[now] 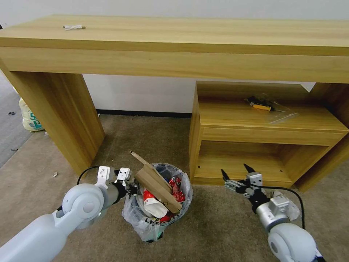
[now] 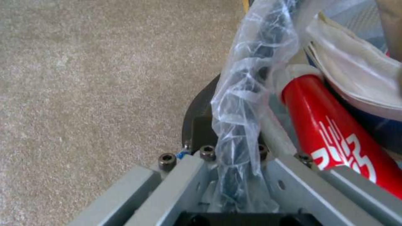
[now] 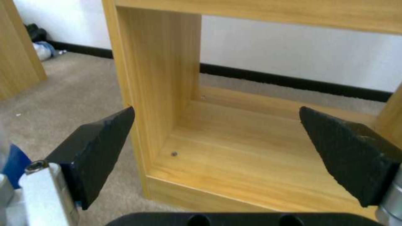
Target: Pick up the trash bin and place the garbage on the floor into it.
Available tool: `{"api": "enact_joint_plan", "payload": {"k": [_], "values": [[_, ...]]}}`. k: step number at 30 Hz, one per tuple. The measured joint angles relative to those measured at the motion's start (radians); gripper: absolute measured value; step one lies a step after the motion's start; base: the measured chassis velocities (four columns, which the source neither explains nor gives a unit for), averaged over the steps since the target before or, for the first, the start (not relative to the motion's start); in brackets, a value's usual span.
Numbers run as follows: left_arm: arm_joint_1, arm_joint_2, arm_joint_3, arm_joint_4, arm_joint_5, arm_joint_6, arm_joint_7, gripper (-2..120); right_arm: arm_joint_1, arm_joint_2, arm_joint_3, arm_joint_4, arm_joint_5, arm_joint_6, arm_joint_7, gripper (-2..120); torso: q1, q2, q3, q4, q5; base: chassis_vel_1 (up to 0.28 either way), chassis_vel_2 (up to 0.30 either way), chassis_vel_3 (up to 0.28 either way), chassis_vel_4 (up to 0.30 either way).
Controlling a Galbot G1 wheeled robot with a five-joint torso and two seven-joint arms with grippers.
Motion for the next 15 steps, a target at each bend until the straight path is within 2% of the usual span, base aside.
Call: {"api": "enact_joint_plan", "payload": {"k": [10,15], "values": [[0.000,0.003,-0.006,-0.002,-0.002,0.000,0.000,0,-0.023,-0.004,0.025,-0.005,0.008,0.000,-0.009,100,0.000,0.000,0.000,0.0002,0.0000,0.000,0.000,0.000,0.000],[0.000,0.002,-0.007,-0.002,-0.003,0.000,0.001,0,-0.032,-0.010,0.041,-0.013,0.019,-0.002,-0.016,100,0.000,0.000,0.000,0.0001,0.0000,-0.063,-0.061,0.062,0.065]]}}
